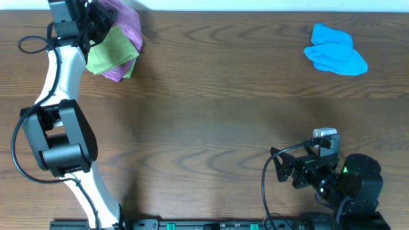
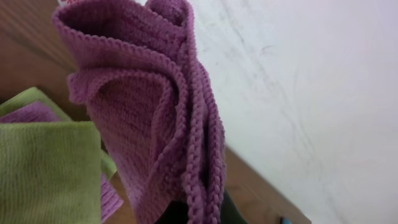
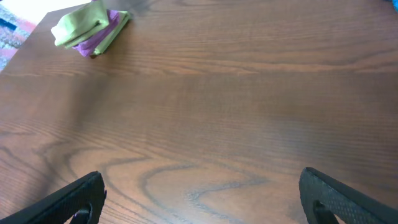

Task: Fold the cloth
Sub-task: 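Lift the purple cloth with the left gripper onto the green cloth stack, then lower the purple cloth onto the stack and release the left gripper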

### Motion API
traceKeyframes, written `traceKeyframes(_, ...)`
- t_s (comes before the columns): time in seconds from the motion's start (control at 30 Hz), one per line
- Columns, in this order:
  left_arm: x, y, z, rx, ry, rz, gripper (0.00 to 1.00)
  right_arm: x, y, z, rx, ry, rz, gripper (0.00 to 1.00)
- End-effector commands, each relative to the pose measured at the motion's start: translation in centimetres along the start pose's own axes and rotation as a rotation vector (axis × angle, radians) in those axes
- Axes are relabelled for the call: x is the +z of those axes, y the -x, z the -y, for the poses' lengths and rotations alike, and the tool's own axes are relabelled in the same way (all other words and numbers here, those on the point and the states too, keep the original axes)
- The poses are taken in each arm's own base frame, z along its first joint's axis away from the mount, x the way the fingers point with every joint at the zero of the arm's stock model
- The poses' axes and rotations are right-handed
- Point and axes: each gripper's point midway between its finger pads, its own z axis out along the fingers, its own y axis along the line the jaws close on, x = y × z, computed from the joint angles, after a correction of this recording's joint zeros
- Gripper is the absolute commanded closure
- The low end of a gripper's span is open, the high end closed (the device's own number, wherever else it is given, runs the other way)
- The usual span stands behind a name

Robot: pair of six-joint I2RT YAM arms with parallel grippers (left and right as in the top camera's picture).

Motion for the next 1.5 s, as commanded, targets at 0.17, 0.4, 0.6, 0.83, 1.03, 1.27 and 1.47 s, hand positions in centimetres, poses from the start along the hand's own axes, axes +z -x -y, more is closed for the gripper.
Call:
traceKeyframes(0.17, 0.0, -0.4, -1.4, 0.092, 0.075, -0.031, 0.94, 0.0, -0.1, 0.1, 0.020, 0.000, -0.001, 0.01)
traceKeyframes(0.4, -0.5, -1.5, -4.3, 0.125, 0.204, -0.067, 0.94, 0.0, -0.2, 0.1, 0.020, 0.000, -0.001, 0.01)
traceKeyframes(0.6, -1.1, -1.8, -6.4, 0.147, 0.305, -0.074, 0.94, 0.0, -0.2, 0.1, 0.020, 0.000, -0.001, 0.01)
traceKeyframes(0.83, -1.6, -1.8, -8.2, 0.182, 0.396, -0.068, 0.94, 0.0, -0.2, 0.1, 0.020, 0.000, -0.001, 0.01)
traceKeyframes(1.03, -1.8, -2.1, -9.7, 0.194, 0.450, -0.070, 0.91, 0.0, -0.2, 0.1, 0.020, 0.000, -0.001, 0.01)
traceKeyframes(1.27, -1.6, -2.3, -10.8, 0.222, 0.484, -0.081, 0.84, 0.0, -0.2, 0.1, 0.020, 0.000, -0.001, 0.01)
traceKeyframes(1.47, -1.8, -2.0, -11.2, 0.236, 0.507, -0.071, 0.76, 0.0, -0.1, 0.1, 0.020, 0.000, -0.001, 0.01)
